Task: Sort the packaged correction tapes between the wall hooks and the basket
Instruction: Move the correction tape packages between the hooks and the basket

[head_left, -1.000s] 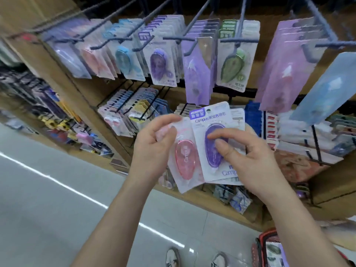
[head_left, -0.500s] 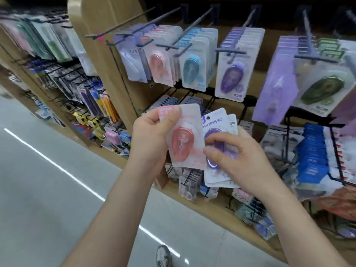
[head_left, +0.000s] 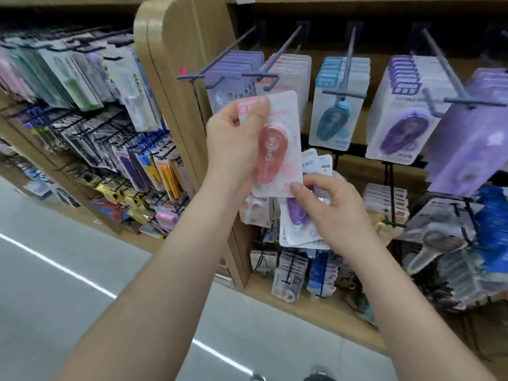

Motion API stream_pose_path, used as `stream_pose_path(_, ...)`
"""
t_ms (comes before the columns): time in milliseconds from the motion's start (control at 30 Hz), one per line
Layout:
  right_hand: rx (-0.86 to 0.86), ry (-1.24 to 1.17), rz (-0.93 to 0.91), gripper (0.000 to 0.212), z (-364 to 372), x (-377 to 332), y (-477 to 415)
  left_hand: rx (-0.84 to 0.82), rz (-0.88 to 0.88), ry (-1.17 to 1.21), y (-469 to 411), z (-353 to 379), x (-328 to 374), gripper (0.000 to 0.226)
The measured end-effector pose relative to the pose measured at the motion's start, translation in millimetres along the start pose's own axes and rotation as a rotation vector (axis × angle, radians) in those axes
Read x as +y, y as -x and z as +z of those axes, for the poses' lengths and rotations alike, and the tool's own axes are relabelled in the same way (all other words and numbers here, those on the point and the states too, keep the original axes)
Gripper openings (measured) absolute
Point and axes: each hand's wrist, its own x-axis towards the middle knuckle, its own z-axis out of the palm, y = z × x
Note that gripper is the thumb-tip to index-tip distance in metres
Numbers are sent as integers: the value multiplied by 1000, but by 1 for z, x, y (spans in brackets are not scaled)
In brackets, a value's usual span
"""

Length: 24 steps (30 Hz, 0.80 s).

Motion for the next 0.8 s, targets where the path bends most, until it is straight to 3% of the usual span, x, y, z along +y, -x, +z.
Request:
stream_pose_path(267,83,-136,69,29,25,-2,-25,45,139,-141,-35,5,-2,13)
stream_pose_path(467,128,-249,88,25,33,10,-31,-55,-70,-137,-42,5,-5,16)
stream_pose_path(633,173,-307,61,23,35,10,-42,-103,79,-195,-12,-17,-14,40)
stream_pose_path(800,202,-329,104,32,38,9,-47,-153,21,-372,-2,-26,-27,40)
